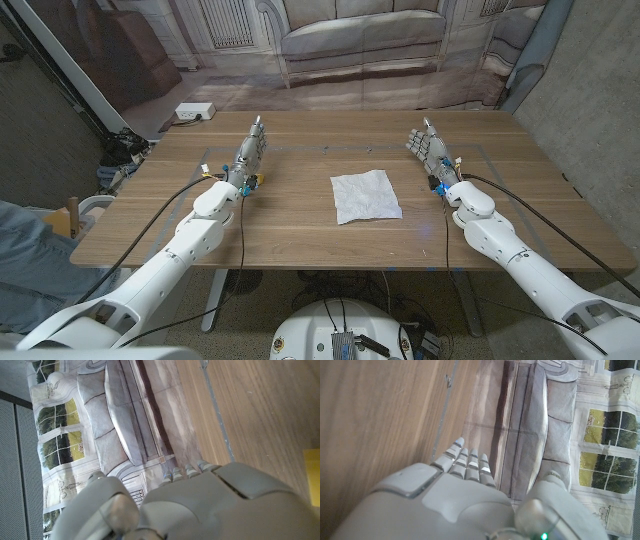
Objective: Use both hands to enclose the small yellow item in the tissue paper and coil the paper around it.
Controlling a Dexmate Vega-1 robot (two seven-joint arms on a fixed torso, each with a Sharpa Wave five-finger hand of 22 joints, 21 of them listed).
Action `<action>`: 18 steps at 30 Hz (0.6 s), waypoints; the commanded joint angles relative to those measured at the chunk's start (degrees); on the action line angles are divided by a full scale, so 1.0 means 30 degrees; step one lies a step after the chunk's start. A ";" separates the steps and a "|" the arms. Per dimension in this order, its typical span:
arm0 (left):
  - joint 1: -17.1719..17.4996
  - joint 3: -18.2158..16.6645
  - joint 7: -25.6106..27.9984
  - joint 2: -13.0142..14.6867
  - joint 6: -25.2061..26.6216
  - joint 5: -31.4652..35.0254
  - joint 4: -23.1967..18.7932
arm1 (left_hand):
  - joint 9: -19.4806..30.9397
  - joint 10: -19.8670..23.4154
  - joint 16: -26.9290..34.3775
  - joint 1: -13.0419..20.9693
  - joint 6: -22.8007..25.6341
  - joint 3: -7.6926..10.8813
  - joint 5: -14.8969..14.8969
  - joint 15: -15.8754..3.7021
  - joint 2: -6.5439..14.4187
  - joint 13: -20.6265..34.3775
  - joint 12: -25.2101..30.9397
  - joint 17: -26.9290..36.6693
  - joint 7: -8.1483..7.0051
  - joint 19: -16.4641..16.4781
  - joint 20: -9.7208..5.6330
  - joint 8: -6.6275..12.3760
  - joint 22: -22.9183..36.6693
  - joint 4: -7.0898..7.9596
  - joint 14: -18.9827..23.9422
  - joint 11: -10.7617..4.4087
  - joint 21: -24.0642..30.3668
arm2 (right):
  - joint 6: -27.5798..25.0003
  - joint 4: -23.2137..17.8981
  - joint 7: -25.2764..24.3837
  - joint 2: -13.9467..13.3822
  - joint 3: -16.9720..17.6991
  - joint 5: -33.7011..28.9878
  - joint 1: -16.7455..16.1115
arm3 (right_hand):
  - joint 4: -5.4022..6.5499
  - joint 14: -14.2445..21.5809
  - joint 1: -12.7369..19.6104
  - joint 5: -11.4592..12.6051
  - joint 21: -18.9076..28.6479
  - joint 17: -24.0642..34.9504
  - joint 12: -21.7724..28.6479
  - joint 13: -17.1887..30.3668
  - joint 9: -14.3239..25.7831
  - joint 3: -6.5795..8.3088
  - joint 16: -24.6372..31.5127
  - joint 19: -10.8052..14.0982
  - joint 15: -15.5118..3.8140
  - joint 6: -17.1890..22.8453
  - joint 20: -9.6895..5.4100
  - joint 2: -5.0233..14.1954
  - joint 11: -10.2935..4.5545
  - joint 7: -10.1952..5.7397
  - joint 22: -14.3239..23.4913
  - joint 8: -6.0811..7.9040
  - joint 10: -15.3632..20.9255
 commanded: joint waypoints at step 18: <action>0.0382 0.0541 0.2533 0.1325 0.2396 0.2164 -0.3140 | 0.0058 0.1389 0.0311 0.1325 0.0670 0.0361 0.0122 -0.0126 0.0593 0.0015 0.0399 0.0048 -0.0100 -0.0931 -0.0860 0.0513 0.0003 -0.0517 0.1088 -0.0144 0.0240 | 0.1285 -0.0464 0.1459 -0.0657 0.0669 0.0901 -0.1249 | -0.0146 -0.0037 0.0271 0.0066 0.0054 0.0094 0.0077 0.0058 0.0098 0.0177 0.0136 0.0040 0.0081 0.0038 0.0033 0.0047 0.0053 0.0016 0.0058 0.0129 -0.0009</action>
